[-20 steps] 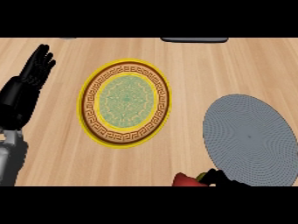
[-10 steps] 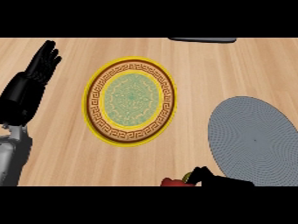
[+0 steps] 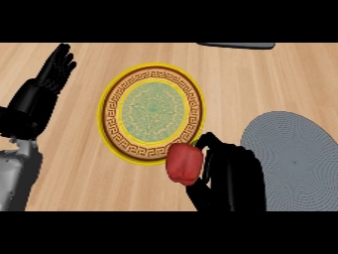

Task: Pick the bell pepper from the placemat and place it in the plate

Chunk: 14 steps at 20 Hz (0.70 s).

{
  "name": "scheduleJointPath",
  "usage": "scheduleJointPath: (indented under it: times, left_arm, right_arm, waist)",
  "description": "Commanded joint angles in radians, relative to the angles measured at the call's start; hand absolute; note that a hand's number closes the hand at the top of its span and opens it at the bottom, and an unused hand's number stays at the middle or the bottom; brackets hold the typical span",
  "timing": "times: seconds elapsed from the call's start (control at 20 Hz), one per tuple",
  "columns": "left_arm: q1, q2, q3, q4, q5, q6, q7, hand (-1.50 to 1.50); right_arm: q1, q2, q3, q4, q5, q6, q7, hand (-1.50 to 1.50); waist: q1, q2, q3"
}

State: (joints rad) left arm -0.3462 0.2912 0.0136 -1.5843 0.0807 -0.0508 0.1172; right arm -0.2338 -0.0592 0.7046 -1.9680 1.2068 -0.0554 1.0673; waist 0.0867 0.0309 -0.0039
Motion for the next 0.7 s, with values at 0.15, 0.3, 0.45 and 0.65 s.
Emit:
scheduleJointPath:
  times: [0.15, 0.3, 0.45, 0.65]
  left_arm:
    - [-0.024, -0.029, -0.027, 0.015, -0.014, 0.006, -0.007, 0.0]
    - [0.003, -0.011, -0.021, -0.011, -0.002, -0.015, -0.011, 0.0]
    - [-0.013, -0.03, -0.026, 0.012, -0.01, -0.002, -0.018, 0.0]
    - [-0.052, -0.02, -0.016, 0.04, -0.01, -0.006, -0.004, 0.0]
  right_arm:
    - [-0.291, 0.058, -0.19, 0.39, -0.15, -0.134, 0.092, 1.5]
    - [-0.343, 0.058, -0.211, 0.53, -0.199, -0.239, 0.104, -1.5]
    - [-0.447, 0.059, -0.254, 0.648, -0.312, -0.314, 0.045, -1.5]
    - [-0.535, 0.059, -0.23, 0.76, -0.409, -0.487, -0.032, -1.5]
  waist:
    - [0.02, 0.004, 0.004]
    - [0.052, 0.001, 0.004]
    - [0.048, 0.004, 0.005]
    - [0.041, 0.004, 0.005]
